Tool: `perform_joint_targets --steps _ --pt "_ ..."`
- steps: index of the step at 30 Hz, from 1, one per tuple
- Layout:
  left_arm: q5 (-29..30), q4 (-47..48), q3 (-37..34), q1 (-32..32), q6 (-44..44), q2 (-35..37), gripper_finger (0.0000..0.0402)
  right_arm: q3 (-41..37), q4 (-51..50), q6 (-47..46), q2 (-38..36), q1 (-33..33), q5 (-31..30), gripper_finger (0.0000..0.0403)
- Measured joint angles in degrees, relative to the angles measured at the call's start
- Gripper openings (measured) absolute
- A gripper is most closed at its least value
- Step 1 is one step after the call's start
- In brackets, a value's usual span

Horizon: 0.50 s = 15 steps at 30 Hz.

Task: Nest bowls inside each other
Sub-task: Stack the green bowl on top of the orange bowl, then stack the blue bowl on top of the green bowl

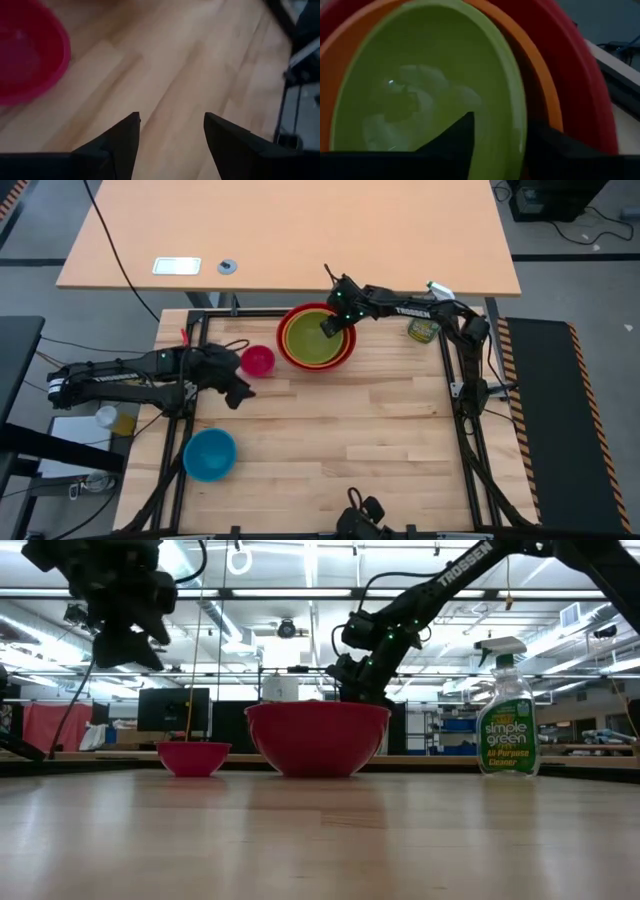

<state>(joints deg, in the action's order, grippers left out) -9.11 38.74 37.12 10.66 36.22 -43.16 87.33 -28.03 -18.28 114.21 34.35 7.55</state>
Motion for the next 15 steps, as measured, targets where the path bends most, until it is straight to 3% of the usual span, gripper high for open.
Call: perform_joint_targets --steps 7,15 --pt "-0.55 5.02 0.00 0.00 -4.75 -0.02 0.0224 1.57 -2.49 0.03 -0.85 0.44 -0.06 0.0235" --pt "-0.41 4.71 2.22 0.00 -9.67 -0.02 0.0224 13.09 -11.19 1.51 -0.96 0.46 -0.54 0.0252"
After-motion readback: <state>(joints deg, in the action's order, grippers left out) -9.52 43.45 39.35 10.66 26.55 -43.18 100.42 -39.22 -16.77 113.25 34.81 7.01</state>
